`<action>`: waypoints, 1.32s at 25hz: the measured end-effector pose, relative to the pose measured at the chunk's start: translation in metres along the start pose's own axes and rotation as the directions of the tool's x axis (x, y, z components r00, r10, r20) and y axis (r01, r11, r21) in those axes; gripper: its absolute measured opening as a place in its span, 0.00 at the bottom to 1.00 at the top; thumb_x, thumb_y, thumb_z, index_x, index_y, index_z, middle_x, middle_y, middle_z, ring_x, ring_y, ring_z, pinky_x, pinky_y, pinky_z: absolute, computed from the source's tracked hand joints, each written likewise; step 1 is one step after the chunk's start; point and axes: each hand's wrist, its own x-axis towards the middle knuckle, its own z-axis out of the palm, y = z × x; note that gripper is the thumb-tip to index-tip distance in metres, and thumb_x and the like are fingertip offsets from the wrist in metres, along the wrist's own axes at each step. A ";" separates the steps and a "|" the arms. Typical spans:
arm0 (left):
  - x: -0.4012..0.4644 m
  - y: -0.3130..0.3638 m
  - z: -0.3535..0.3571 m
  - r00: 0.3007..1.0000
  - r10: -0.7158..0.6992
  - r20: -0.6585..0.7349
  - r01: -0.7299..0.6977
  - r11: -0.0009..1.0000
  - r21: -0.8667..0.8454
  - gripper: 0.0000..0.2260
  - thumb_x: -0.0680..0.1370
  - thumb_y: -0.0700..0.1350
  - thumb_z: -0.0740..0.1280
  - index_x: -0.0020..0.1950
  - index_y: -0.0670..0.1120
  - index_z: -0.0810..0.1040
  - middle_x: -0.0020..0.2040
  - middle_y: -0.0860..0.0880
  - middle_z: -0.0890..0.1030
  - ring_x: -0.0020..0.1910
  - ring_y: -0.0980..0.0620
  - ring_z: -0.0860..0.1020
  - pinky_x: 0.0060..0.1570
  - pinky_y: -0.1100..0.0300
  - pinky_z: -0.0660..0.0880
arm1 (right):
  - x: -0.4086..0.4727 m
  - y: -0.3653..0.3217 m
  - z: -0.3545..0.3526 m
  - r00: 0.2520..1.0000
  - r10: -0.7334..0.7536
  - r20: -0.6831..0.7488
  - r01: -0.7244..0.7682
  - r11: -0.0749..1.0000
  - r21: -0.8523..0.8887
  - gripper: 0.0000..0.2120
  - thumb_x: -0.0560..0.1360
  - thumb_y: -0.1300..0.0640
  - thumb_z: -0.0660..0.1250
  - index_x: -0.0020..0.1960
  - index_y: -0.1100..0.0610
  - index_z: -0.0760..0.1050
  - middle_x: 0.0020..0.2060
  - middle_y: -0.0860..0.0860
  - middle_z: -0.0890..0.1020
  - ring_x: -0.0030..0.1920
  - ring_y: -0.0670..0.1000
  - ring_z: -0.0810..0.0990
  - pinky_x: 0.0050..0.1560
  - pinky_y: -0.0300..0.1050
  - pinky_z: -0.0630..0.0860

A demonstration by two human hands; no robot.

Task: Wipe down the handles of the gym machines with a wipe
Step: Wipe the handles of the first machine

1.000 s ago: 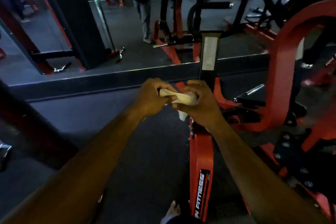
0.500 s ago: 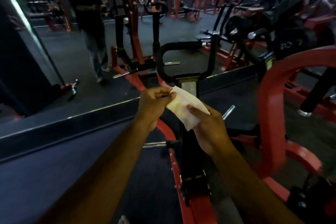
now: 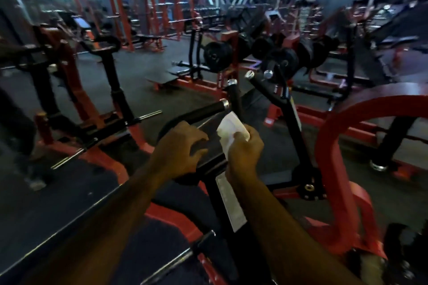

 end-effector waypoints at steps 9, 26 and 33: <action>0.044 -0.049 0.010 0.984 -0.149 -0.098 0.156 0.985 0.068 0.13 0.74 0.42 0.71 0.58 0.44 0.80 0.55 0.46 0.80 0.56 0.44 0.76 0.53 0.53 0.73 | 0.056 0.086 0.072 0.683 -0.459 0.568 0.726 0.517 -0.454 0.28 0.82 0.48 0.51 0.72 0.67 0.67 0.73 0.62 0.67 0.77 0.62 0.58 0.78 0.57 0.49; 0.027 -0.073 0.005 0.765 -0.545 0.343 0.595 0.395 -0.700 0.15 0.83 0.54 0.59 0.49 0.47 0.80 0.41 0.45 0.85 0.33 0.42 0.84 0.33 0.54 0.79 | 0.114 0.067 0.070 0.609 -0.618 0.497 0.776 0.333 -0.536 0.17 0.79 0.56 0.60 0.62 0.64 0.77 0.64 0.61 0.77 0.71 0.56 0.70 0.72 0.63 0.62; 0.014 -0.074 0.016 0.673 -0.703 0.229 0.408 0.094 -0.908 0.31 0.77 0.69 0.52 0.58 0.46 0.80 0.53 0.46 0.85 0.54 0.49 0.83 0.59 0.46 0.78 | 0.047 0.078 0.102 0.312 -0.591 0.744 0.937 0.062 -0.344 0.21 0.82 0.50 0.53 0.52 0.59 0.83 0.49 0.56 0.82 0.56 0.57 0.79 0.68 0.57 0.65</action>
